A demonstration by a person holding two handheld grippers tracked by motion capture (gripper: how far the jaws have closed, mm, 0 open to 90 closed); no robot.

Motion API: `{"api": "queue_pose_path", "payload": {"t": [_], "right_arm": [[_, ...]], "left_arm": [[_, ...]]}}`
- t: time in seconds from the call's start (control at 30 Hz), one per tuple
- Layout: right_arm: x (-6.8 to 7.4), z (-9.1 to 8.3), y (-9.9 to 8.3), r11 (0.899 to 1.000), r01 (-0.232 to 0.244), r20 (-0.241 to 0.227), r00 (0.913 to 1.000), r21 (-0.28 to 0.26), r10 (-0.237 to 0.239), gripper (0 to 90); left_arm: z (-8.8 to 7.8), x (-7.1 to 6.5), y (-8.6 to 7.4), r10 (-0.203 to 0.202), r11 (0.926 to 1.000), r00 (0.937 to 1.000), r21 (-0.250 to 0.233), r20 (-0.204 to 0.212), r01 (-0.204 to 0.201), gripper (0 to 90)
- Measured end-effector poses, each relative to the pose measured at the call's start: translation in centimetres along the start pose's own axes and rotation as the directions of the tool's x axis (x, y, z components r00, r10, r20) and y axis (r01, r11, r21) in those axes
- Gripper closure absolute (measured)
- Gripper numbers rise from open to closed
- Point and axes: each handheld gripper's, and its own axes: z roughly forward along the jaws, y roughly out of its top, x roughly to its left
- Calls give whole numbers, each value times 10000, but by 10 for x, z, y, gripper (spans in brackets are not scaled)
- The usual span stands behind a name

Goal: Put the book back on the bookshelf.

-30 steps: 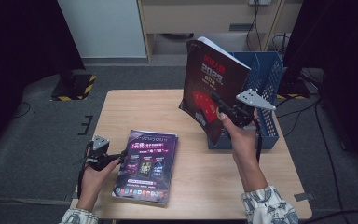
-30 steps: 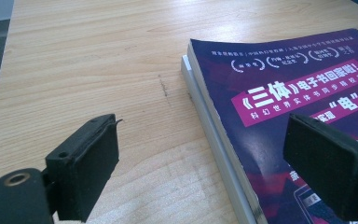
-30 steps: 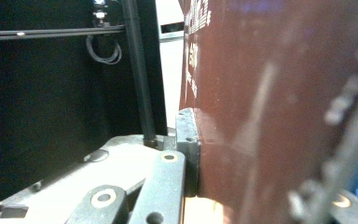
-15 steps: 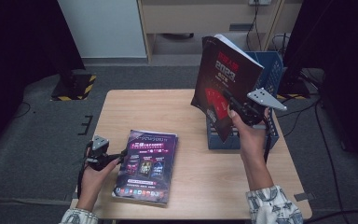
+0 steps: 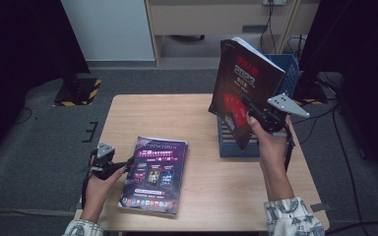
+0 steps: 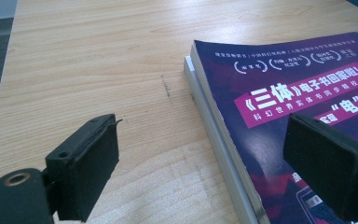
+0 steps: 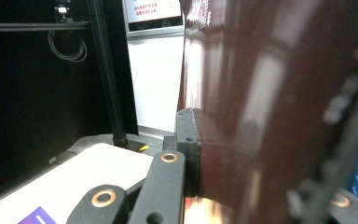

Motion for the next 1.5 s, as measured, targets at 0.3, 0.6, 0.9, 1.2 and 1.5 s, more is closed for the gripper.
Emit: {"api": "queue_pose_path", "payload": {"t": [0.3, 0.6, 0.9, 1.2, 1.5], "right_arm": [[-8, -4, 1, 9999, 73, 268, 9996, 145, -77, 869], [-13, -8, 2, 9995, 173, 436, 9989, 282, -185, 869], [-18, -10, 3, 9992, 237, 669, 9974, 320, -258, 870], [-21, -6, -4, 9980, 339, 938, 9948, 533, -388, 869], [-28, 2, -11, 9993, 128, 1360, 9906, 343, -173, 869]], "left_arm": [[0, 0, 0, -40, 10000, 10000, -21, 6, 40, 103], [0, 0, 0, -50, 10000, 10000, -34, 0, 50, 103], [-1, 1, 0, -35, 10000, 10000, -63, -14, 35, 103], [-1, 1, 0, -39, 10000, 10000, -73, -46, 39, 103], [-2, -1, 1, 90, 9998, 9998, -155, -178, -93, 106]]}}
